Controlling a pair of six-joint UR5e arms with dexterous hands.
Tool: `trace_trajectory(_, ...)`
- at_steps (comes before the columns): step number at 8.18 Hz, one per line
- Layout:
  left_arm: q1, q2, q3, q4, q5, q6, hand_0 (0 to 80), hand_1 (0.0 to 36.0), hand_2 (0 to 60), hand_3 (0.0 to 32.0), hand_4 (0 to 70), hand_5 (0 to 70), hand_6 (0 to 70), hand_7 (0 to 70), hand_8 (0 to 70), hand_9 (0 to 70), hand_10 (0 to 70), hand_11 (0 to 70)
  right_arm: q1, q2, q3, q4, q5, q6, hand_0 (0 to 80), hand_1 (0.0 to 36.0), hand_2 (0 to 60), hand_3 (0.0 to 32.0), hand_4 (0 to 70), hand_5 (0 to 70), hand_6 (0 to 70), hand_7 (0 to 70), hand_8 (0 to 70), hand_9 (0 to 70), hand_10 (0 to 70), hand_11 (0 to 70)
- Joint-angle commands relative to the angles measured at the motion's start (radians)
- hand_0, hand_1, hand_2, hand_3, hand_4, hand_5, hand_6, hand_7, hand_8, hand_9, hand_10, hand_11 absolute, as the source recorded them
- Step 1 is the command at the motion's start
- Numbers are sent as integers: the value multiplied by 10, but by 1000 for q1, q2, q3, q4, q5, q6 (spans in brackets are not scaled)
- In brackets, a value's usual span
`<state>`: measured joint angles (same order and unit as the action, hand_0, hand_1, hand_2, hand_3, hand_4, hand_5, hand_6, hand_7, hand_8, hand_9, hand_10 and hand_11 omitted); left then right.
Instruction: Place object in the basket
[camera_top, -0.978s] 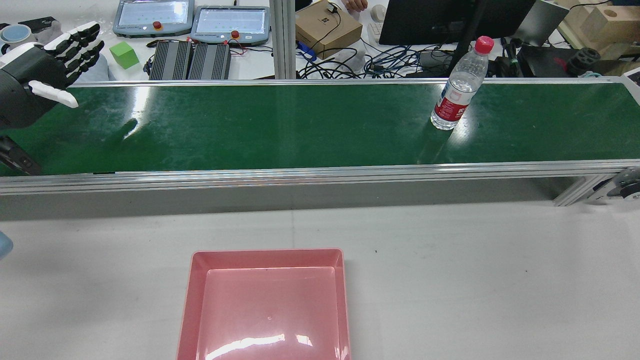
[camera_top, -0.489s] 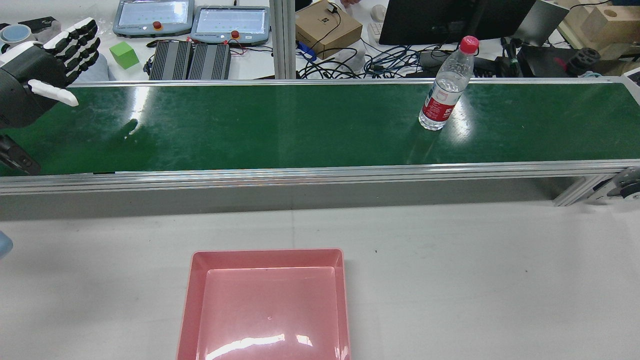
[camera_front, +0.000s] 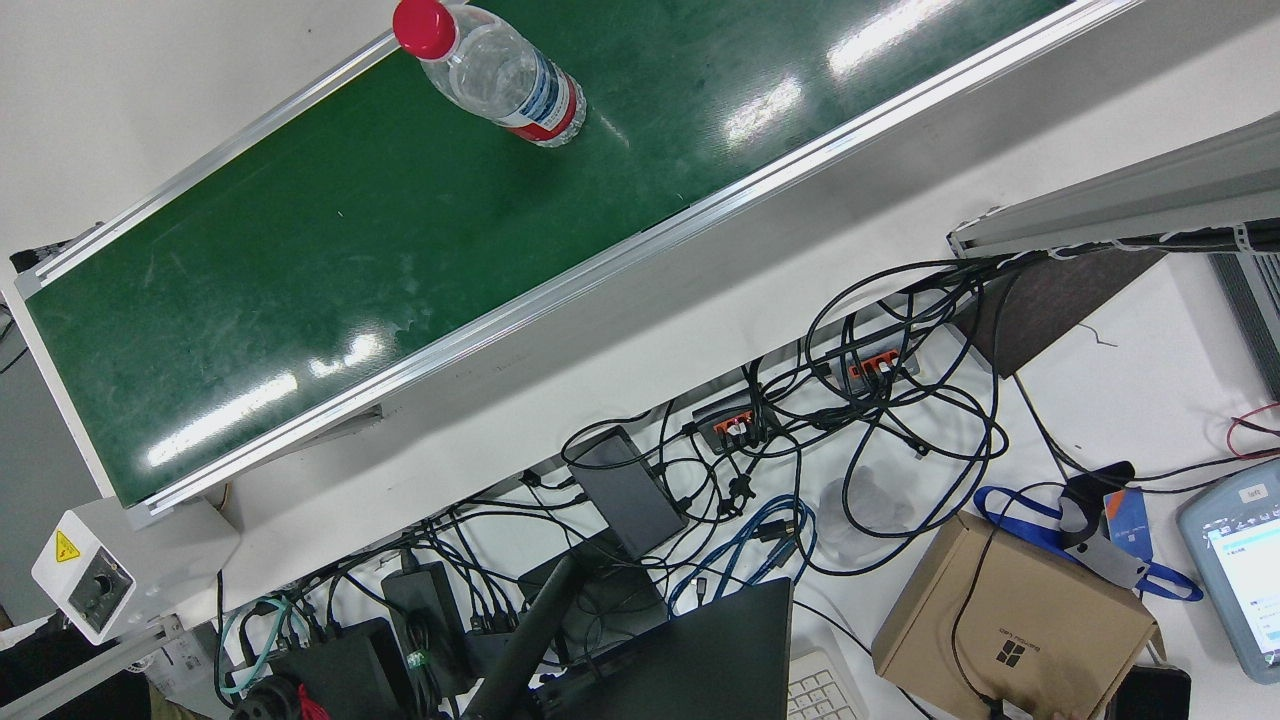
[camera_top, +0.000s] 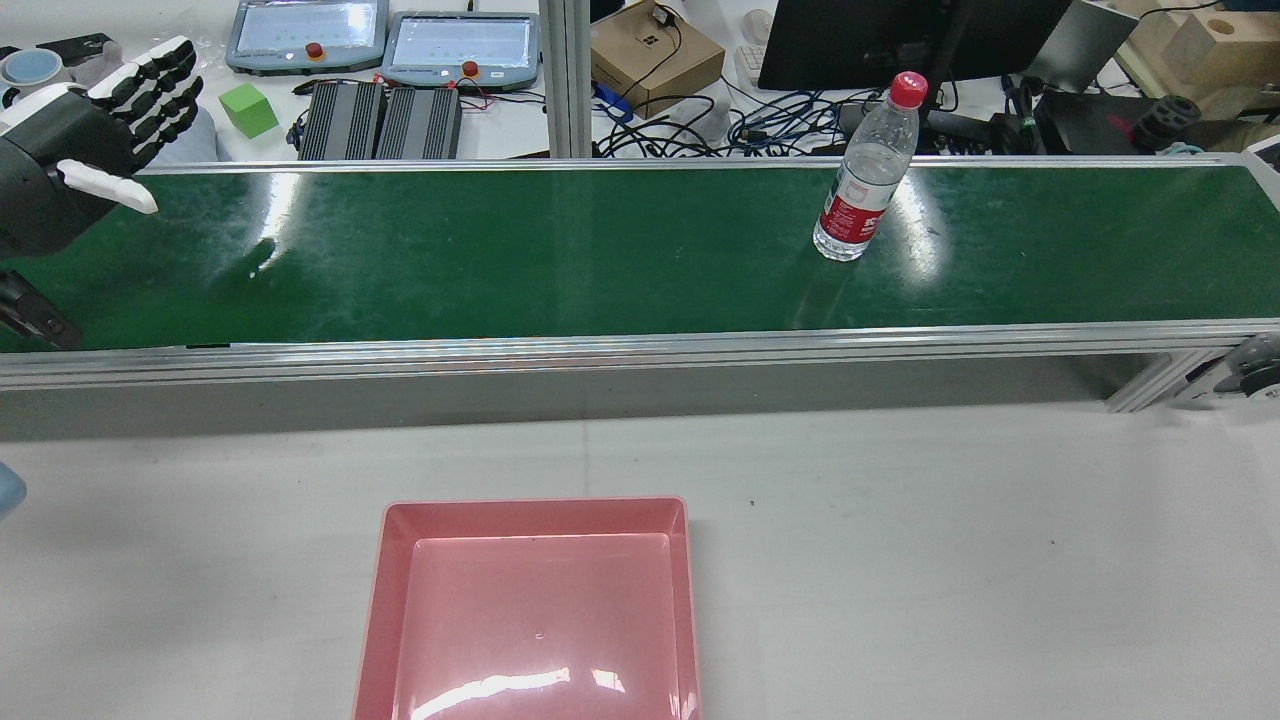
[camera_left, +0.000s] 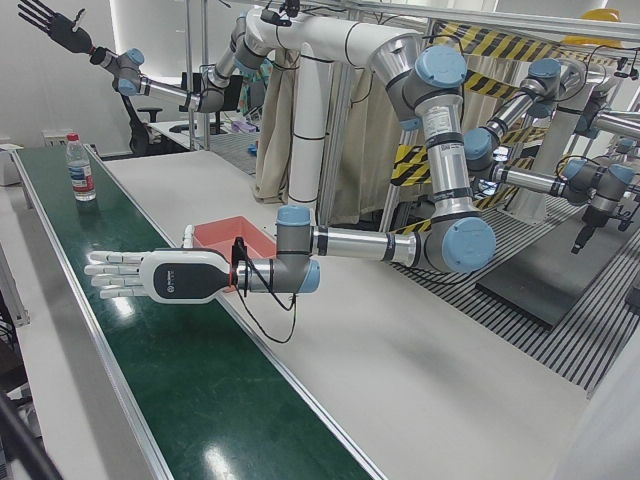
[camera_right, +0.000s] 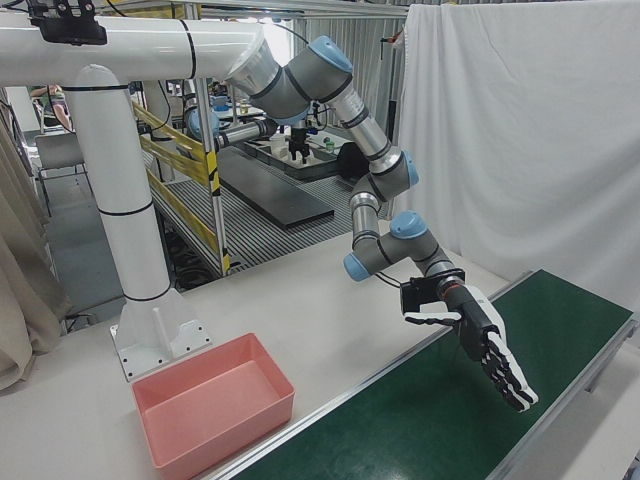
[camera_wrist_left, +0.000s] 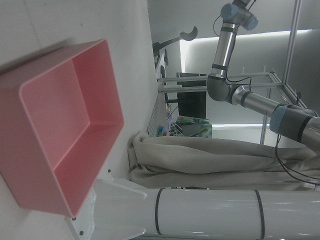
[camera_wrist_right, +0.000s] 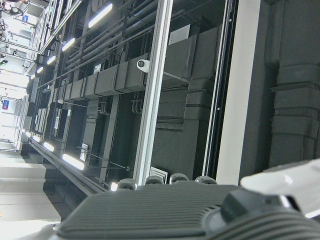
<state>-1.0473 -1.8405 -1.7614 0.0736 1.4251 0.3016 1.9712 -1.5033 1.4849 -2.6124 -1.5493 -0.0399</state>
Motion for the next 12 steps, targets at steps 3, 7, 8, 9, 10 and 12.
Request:
trace_trajectory(3,-5,0,-1,0,0,-2,571,92,0,0,16,96,3,0,32,25,0,15,0,0,0,-2,0,0,0,0,0,0,0,0,0,0,0,0,0,0)
trace_trajectory(7,-3,0,-1,0,0,1,569,93,0,0,44,101,14,0,50,34,2,20,0,0,0,0,0,0,0,0,0,0,0,0,0,0,0,0,0,0)
trace_trajectory(8,-5,1,0,0,0,2,566,91,0,0,47,106,14,0,52,36,3,20,0,0,0,0,0,0,0,0,0,0,0,0,0,0,0,0,0,0)
trace_trajectory(9,-8,0,-1,2,0,1,569,92,0,0,47,103,16,0,54,41,6,24,0,0,0,0,0,0,0,0,0,0,0,0,0,0,0,0,0,0)
trace_trajectory(10,-14,1,-1,0,0,4,567,92,0,0,48,102,15,0,55,41,4,23,0,0,0,0,0,0,0,0,0,0,0,0,0,0,0,0,0,0)
trace_trajectory(12,-19,1,-1,0,0,-2,569,93,0,0,44,102,13,0,52,37,0,16,0,0,0,0,0,0,0,0,0,0,0,0,0,0,0,0,0,0)
